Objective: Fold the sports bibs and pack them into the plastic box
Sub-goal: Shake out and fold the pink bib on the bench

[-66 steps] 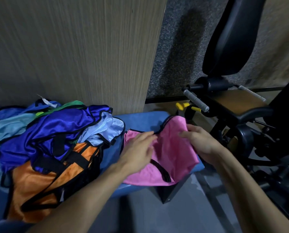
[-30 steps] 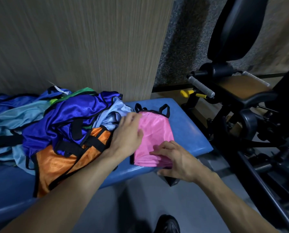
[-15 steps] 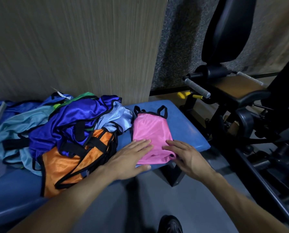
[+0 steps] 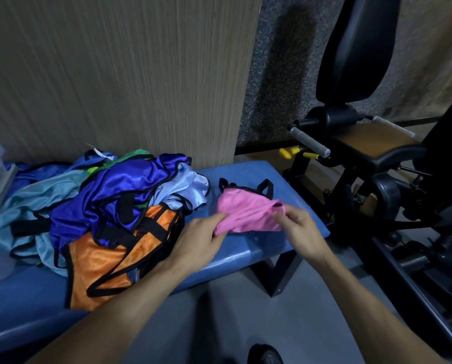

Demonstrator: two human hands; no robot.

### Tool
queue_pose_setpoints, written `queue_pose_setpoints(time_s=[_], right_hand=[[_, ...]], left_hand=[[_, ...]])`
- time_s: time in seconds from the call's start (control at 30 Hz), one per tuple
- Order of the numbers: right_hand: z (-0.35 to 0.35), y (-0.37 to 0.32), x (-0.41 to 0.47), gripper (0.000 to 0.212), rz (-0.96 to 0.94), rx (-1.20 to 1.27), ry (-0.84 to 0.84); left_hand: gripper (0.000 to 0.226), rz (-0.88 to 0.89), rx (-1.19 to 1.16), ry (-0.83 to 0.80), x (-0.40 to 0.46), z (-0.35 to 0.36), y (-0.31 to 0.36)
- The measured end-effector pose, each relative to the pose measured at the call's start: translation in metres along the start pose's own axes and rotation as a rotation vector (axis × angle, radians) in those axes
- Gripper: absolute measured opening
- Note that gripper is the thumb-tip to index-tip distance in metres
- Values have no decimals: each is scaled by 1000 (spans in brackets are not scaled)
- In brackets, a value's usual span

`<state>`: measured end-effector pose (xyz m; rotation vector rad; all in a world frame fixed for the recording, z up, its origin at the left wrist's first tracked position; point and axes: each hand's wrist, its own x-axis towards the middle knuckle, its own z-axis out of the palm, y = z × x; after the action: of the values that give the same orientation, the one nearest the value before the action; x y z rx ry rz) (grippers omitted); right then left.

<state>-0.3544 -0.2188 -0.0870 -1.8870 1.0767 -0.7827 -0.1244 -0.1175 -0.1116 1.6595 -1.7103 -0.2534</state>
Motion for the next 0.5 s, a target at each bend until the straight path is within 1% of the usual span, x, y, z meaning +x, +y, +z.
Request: queue_pose_setpoints(time_s=[0.03, 0.1, 0.17, 0.23, 0.3, 0.37, 0.4, 0.43, 0.5], right_hand=[[-4, -9, 2, 34, -23, 70, 52], [-11, -32, 4, 32, -90, 203, 183], [-15, -52, 9, 39, -142, 317, 316], [-19, -62, 19, 47, -180, 387, 388], [-23, -63, 33, 51, -169, 431, 404], [-23, -58, 47, 50, -23, 449, 387], [-19, -48, 53, 47, 74, 466, 347], [-14, -39, 56, 43, 177, 479, 288], [1, -14, 59, 28, 365, 437, 162]], left_hand=[[12, -4, -47, 28, 7, -8, 8], [23, 4, -157, 74, 25, -26, 27], [39, 21, -327, 113, 46, -41, 45], [58, 1, -482, 128, 68, -50, 52], [66, -67, -556, 119, 88, -54, 52], [63, -202, -613, 78, 104, -50, 47], [53, -285, -621, 60, 111, -44, 42], [43, -376, -615, 35, 116, -35, 33], [35, -564, -578, -43, 121, -13, 13]])
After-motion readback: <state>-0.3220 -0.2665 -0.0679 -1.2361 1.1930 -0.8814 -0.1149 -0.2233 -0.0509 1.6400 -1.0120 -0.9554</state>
